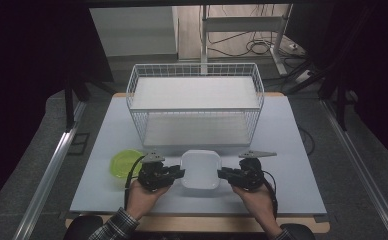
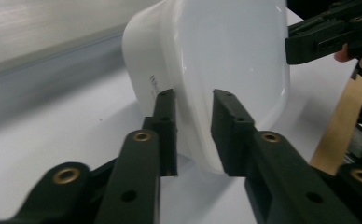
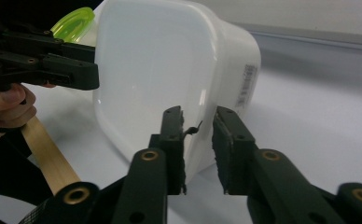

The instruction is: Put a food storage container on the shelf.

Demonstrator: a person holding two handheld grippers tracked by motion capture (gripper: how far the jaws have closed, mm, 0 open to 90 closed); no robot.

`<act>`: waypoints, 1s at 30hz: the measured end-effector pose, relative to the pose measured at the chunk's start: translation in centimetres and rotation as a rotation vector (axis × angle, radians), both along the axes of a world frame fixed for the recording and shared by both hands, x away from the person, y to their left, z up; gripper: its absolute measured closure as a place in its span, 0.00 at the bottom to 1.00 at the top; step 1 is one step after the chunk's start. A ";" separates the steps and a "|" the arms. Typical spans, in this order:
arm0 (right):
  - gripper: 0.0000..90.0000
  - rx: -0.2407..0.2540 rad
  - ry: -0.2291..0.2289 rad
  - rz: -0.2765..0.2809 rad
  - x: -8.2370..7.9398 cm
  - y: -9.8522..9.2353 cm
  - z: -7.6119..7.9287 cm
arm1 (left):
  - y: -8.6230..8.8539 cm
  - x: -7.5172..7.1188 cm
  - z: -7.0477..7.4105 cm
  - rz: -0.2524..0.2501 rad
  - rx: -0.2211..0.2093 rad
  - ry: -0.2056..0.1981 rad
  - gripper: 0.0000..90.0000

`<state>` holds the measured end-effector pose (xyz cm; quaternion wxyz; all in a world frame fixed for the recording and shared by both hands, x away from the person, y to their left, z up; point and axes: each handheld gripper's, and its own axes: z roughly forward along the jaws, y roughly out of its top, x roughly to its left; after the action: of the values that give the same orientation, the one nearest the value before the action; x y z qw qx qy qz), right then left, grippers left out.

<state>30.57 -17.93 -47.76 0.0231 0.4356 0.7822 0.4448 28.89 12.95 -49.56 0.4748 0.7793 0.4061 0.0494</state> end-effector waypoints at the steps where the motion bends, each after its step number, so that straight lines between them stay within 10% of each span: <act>1: 0.86 0.000 0.000 0.000 0.0 0.0 0.0 | 0.0 0.0 0.0 0.004 0.003 -0.005 0.81; 30: 0.83 0.048 -0.112 -0.003 0.0 0.0 2.3 | 0.3 -0.1 2.1 0.014 -0.008 -0.094 0.82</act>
<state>30.57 -17.92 -45.47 0.0572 0.4118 0.7680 0.4872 28.83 13.24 -47.42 0.4963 0.7711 0.3891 0.0879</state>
